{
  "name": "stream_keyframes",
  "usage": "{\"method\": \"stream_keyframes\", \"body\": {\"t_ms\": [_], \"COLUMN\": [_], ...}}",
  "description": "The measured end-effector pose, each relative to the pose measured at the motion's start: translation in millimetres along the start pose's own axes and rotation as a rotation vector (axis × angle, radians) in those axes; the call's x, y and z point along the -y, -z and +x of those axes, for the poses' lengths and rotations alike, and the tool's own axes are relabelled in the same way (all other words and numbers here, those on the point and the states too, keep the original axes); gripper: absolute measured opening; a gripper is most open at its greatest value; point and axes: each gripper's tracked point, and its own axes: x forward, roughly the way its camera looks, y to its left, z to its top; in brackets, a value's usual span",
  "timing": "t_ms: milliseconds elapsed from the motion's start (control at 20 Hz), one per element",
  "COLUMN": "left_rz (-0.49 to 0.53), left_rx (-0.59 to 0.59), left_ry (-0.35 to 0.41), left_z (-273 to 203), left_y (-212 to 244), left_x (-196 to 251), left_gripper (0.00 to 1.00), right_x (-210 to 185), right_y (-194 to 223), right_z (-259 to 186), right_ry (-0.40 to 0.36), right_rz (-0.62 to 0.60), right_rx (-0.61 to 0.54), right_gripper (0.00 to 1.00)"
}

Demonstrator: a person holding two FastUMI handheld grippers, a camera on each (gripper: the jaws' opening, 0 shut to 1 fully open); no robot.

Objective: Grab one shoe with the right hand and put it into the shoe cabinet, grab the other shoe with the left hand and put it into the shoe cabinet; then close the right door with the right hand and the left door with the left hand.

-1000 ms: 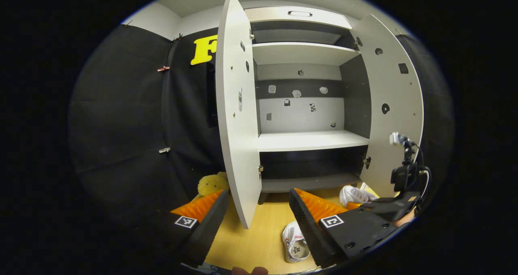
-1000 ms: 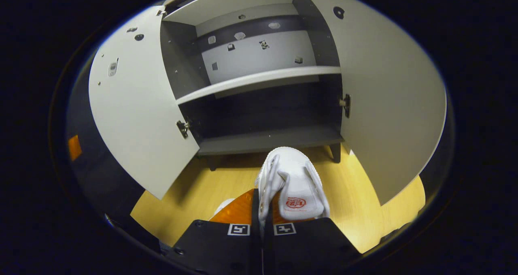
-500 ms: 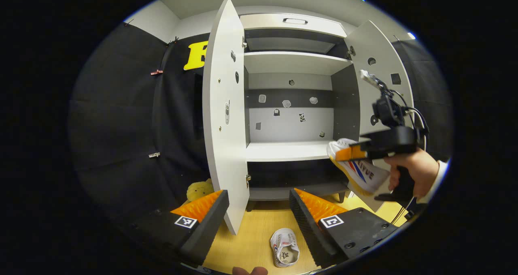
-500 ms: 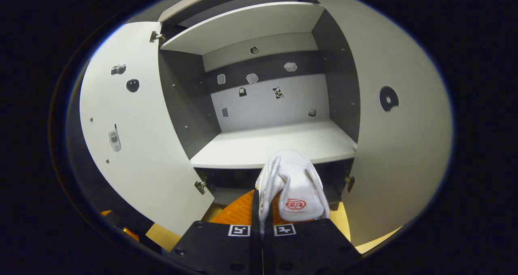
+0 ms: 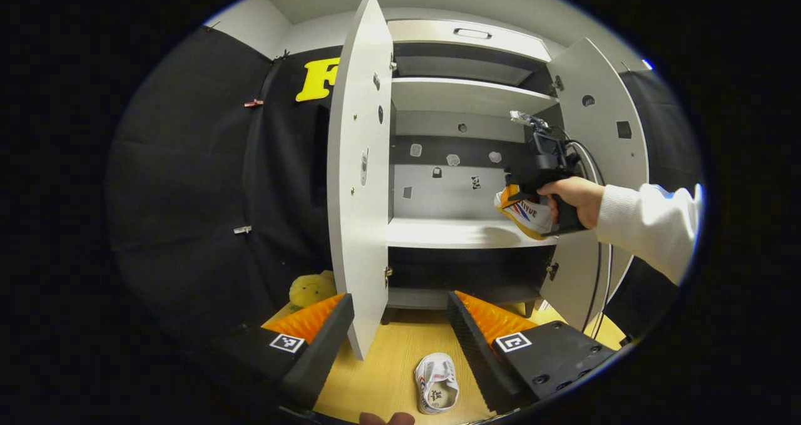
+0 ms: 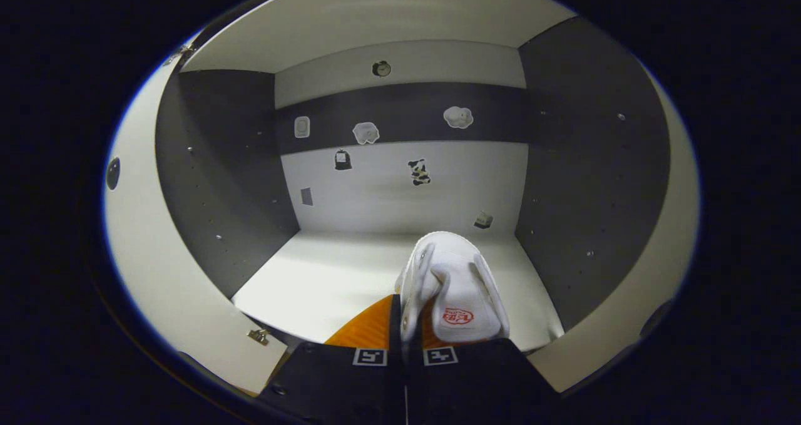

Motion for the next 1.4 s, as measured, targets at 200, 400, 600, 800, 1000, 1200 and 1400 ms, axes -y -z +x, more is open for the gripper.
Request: {"method": "stream_keyframes", "body": {"t_ms": [200,400,600,800,1000,1200,1400], "left_rz": [-0.009,-0.007,0.017,0.011,-0.003,-0.004,-0.009], "left_rx": [-0.014,-0.014,0.000,-0.006,-0.003,0.008,0.019], "left_ry": [-0.034,-0.043,-0.045,-0.032,-0.010,0.010,0.030], "left_z": [3.8,8.2,9.6,10.0,11.0,9.0,4.6], "left_y": [3.7,0.5,-5.2,-4.9,-6.0,-9.3,-12.5], "left_x": [-6.0,-4.5,-0.8,7.9,16.1,21.2,25.1], "left_gripper": [0.95,0.95,0.95,0.95,0.95,0.95,0.95], "right_x": [15.9,23.5,28.9,28.3,33.6,26.6,11.0], "right_y": [-6.9,7.6,17.8,29.5,30.6,27.2,19.1], "right_z": [58.6,99.5,124.8,134.7,129.6,115.4,85.2], "right_ry": [0.054,0.078,0.106,0.119,0.147,0.098,0.054], "right_rz": [-0.081,-0.134,-0.192,-0.180,-0.159,-0.076,-0.059], "right_rx": [-0.033,-0.097,-0.115,-0.153,-0.163,-0.159,-0.106], "right_gripper": [0.06,0.06,0.06,0.08,0.19,0.37,0.85]}}
